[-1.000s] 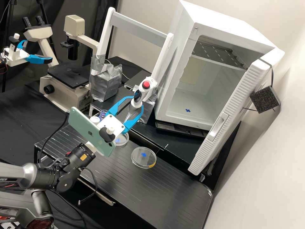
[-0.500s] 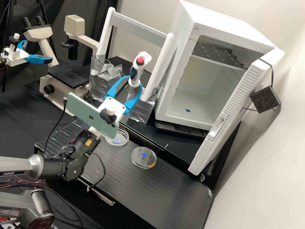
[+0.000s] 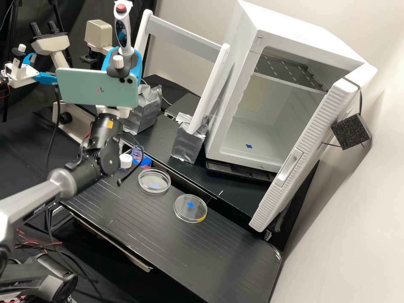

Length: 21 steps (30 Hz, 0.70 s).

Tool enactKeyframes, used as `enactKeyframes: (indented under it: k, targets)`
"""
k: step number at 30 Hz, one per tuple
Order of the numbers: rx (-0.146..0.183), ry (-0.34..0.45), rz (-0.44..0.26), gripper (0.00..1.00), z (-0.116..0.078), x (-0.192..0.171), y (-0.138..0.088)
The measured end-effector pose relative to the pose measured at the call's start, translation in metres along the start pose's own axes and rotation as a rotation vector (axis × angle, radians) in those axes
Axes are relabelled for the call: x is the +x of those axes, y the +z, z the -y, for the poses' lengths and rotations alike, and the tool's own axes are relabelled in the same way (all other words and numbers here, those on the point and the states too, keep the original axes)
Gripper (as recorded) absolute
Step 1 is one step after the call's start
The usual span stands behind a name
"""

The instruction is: Use the pipette

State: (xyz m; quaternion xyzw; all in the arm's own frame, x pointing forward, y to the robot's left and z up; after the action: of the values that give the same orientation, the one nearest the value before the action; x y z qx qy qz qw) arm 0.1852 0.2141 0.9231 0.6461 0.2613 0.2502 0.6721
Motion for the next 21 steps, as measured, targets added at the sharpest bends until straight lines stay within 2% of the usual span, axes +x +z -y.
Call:
enactKeyframes:
  k: [2,3,7,12,15,21]
  targets:
    - [-0.015,-0.032,0.029,0.00,0.000,0.017,-0.001]
    - [-0.029,-0.051,0.051,0.00,-0.001,0.029,-0.001]
    - [-0.050,-0.094,0.157,0.00,-0.001,0.055,0.008]
    - [-0.035,-0.115,0.273,0.00,-0.004,0.085,0.022]
    - [0.000,-0.118,0.332,0.00,-0.006,0.099,0.031]
    - [-0.006,-0.095,0.402,0.00,-0.018,0.113,0.041]
